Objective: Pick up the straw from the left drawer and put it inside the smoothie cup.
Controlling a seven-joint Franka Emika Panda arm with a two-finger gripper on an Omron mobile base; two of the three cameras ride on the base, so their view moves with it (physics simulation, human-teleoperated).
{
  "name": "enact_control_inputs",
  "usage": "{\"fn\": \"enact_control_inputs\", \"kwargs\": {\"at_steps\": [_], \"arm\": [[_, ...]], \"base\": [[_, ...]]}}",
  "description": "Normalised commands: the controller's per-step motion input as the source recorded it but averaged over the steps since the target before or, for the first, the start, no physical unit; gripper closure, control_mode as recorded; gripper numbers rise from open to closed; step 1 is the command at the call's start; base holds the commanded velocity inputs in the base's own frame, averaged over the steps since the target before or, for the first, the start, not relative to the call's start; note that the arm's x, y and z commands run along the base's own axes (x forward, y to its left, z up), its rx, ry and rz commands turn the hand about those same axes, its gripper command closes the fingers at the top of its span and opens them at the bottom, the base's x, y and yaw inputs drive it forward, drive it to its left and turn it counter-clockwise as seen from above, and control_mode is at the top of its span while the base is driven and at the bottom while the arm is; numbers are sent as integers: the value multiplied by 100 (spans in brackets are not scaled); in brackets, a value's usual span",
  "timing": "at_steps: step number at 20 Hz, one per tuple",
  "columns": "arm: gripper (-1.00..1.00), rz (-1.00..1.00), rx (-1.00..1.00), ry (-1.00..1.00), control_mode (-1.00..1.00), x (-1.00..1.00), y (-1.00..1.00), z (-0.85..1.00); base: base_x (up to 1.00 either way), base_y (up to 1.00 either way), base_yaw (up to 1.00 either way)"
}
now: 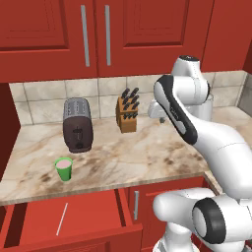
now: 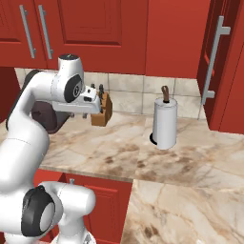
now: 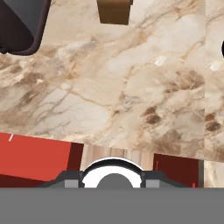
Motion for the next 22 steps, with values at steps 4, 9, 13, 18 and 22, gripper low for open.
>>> {"fn": "enact_control_inputs", "kwargs": {"at_steps": [4,9,13,18,22], "arm": [[-100,0,0,0,-100,-29,-2,-8],[-100,0,0,0,-100,-63,-4,-34],[-100,0,0,0,-100,-47,0,-50],[-100,0,0,0,-100,-12,0,-33],[-100,0,0,6,-100,0,0,-17]], "base": [[0,0,0],[0,0,0],[0,0,0],[0,0,0],[0,0,0]]}}
